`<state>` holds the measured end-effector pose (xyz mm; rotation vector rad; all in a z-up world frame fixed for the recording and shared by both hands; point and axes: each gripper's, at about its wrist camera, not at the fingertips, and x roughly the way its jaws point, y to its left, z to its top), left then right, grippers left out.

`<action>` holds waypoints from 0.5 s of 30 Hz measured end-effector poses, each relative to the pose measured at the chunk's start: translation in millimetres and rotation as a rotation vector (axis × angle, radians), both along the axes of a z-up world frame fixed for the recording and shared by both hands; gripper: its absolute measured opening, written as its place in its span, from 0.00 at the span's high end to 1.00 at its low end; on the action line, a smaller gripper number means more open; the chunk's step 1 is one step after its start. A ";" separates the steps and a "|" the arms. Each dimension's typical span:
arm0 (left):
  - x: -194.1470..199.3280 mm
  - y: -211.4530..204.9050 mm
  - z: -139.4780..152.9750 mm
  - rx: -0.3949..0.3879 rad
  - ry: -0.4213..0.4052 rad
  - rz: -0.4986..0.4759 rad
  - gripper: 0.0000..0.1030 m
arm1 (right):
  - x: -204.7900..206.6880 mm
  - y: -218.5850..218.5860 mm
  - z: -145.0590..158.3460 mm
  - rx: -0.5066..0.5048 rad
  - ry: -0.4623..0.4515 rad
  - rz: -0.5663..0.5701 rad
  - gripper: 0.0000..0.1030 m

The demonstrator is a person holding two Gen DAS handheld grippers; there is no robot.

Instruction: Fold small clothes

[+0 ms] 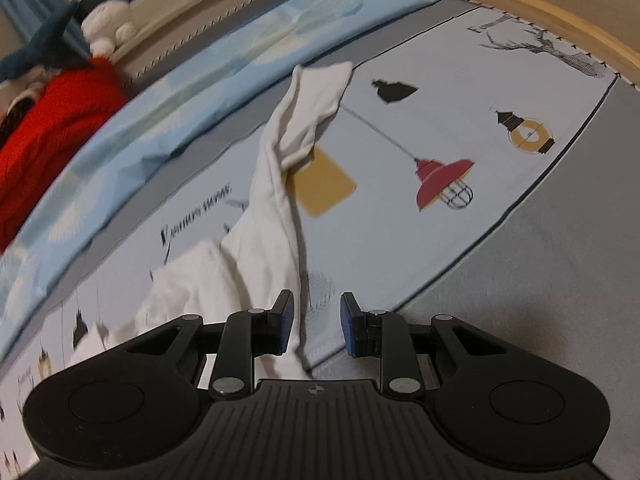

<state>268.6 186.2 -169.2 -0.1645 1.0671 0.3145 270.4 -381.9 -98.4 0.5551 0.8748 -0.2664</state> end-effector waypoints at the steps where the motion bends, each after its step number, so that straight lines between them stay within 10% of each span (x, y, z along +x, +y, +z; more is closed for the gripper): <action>1: 2.8 7.7 2.3 0.007 0.034 0.058 0.56 | 2.1 -2.8 -0.8 0.010 -0.017 -0.004 0.74; 6: 0.4 27.2 42.1 -0.109 -0.017 0.282 0.59 | 25.3 -10.9 -1.1 0.026 -0.105 0.025 0.74; 15: 11.9 -1.6 79.6 -0.228 -0.135 0.192 0.57 | 145.4 -32.5 -3.3 -0.079 -0.243 0.081 0.71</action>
